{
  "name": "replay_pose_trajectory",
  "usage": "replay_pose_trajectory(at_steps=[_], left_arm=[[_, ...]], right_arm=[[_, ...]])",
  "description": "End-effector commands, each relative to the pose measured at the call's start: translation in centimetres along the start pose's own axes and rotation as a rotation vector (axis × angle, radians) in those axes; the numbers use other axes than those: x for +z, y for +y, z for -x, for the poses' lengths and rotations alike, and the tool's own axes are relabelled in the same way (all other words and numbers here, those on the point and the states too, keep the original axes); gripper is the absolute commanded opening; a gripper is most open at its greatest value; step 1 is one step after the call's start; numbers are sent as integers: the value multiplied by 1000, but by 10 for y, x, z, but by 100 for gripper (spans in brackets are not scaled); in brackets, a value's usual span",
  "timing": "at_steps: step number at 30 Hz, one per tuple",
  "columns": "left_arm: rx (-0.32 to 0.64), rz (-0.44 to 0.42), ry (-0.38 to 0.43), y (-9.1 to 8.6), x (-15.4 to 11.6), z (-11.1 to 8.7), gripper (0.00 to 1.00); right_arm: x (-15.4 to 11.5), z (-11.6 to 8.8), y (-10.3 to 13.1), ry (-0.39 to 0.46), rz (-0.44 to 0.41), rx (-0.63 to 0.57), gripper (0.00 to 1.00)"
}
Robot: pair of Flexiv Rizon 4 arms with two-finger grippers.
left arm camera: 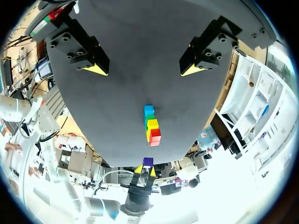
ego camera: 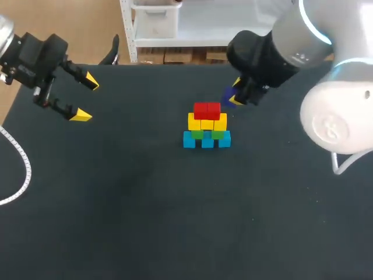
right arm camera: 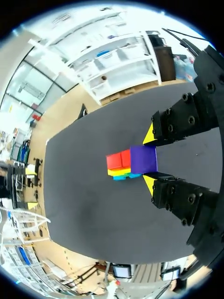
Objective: Place the blue cubes, place green cubes on the blue cubes, place the yellow cubes on the green cubes, then place the red cubes on the yellow cubes, and place purple cube on the red cubes.
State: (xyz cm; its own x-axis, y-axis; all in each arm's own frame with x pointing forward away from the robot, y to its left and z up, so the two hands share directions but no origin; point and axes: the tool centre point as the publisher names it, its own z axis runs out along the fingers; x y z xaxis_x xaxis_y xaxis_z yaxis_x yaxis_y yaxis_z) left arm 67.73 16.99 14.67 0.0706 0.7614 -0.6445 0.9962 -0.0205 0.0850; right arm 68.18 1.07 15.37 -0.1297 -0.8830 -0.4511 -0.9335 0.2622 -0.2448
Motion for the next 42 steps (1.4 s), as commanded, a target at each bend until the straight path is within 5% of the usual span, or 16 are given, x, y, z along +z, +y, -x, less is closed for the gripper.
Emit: replay_pose_trajectory(at_steps=[1, 16, 42], left_arm=[[4, 0, -3, 0, 0, -1, 100], [4, 0, -3, 0, 0, -1, 100], [4, 0, -3, 0, 0, -1, 100]], right_arm=[[11, 14, -6, 12, 118, -37, 0], [24, 32, 1, 39, 119, -69, 0], [45, 23, -4, 110, 109, -65, 0]])
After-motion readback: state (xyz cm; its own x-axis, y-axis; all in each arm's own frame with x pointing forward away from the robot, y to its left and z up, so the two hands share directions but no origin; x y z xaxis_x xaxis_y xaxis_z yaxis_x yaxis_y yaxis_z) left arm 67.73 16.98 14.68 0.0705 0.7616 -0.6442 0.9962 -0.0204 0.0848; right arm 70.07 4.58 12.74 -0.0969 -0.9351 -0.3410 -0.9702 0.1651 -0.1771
